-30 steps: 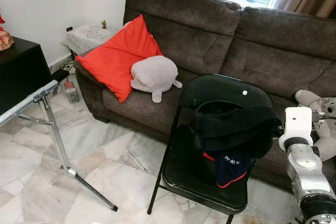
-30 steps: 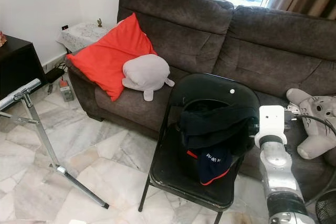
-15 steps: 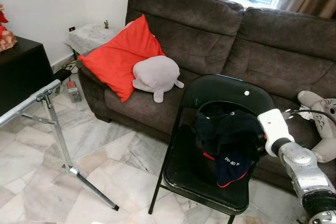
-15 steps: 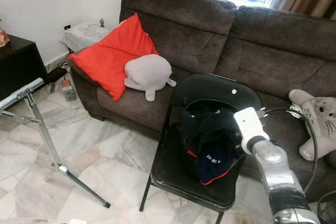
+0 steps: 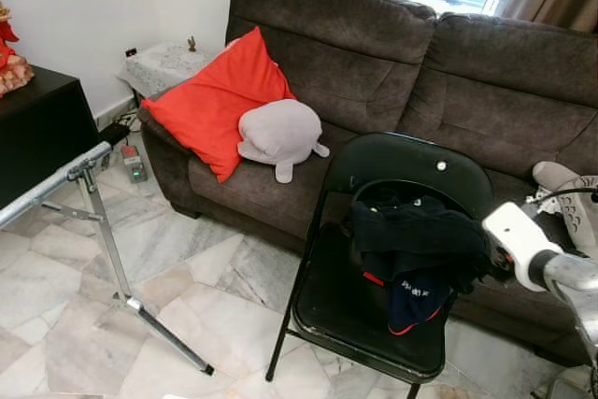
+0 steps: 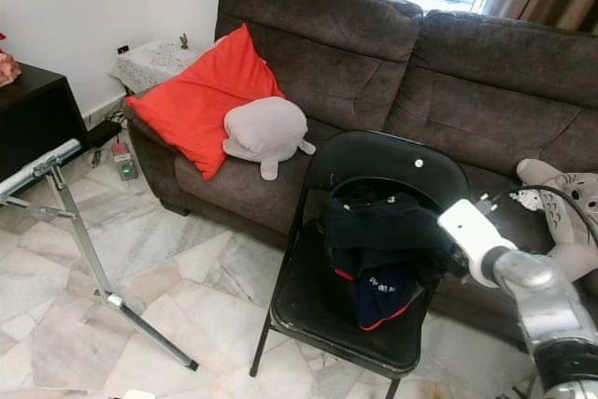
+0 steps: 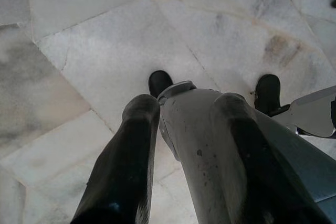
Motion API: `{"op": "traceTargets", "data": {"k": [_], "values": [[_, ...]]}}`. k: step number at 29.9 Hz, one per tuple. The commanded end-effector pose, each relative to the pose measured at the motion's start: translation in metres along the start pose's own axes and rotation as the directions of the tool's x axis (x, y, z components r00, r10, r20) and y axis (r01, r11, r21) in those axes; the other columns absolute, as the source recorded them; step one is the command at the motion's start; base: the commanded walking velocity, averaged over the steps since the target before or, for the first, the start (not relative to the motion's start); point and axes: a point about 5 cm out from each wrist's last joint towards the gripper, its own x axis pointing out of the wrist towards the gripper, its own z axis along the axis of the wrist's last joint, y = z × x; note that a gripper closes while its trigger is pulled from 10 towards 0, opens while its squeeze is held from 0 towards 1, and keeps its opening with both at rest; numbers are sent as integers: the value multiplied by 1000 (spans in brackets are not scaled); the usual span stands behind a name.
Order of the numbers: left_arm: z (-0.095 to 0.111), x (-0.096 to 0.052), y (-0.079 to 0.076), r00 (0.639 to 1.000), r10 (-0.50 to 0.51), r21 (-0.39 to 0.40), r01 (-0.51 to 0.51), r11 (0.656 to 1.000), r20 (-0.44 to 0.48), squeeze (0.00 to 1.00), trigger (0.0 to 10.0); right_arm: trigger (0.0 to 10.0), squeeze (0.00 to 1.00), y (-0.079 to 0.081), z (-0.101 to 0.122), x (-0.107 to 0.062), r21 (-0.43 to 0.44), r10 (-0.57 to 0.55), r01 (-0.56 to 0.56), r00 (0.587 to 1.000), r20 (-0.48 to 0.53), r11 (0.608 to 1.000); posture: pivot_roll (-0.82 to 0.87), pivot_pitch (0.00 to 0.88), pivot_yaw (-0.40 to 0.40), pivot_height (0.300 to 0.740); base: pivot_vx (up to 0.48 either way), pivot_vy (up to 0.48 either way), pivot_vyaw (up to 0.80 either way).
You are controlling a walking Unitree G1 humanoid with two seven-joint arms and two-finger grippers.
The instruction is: Hang hanger
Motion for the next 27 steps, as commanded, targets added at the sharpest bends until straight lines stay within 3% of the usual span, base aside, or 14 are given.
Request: {"op": "traceTargets", "data": {"k": [1, 9, 13, 17, 20, 27], "values": [[-7, 0, -3, 999, -15, 11, 16, 1000, -36, 0, 10000, 10000, 0, -10, -7, -8, -18, -23, 23, 999, -38, 1000, 7, 11, -72, 740, 0, 0, 0], [-7, 0, -3, 999, -18, 11, 18, 1000, -39, 0, 10000, 10000, 0, -22, -6, -20, -9, -75, 75, 996, -40, 997, 6, 13, -68, 740, 0, 0, 0], [-6, 0, -2, 999, -17, 14, 17, 1000, -40, 0, 10000, 10000, 0, -50, 0, -31, 33, -242, 242, 970, -17, 970, 2, 12, -65, 740, 0, 0, 0], [-6, 0, -1, 999, -15, 16, 16, 1000, -40, 0, 10000, 10000, 0, -59, 8, -35, 77, -304, 301, 952, 28, 951, 3, 12, -64, 740, 0, 0, 0], [-6, 0, -1, 999, -16, 16, 16, 1000, -39, 0, 10000, 10000, 0, -57, 13, -33, 116, -303, 296, 951, 57, 948, 3, 11, -64, 740, 0, 0, 0], [-6, 0, -1, 999, -15, 16, 15, 1000, -38, 0, 10000, 10000, 0, -43, 15, -23, 104, -255, 248, 965, 67, 963, 9, 10, -64, 740, 0, 0, 0]]}}
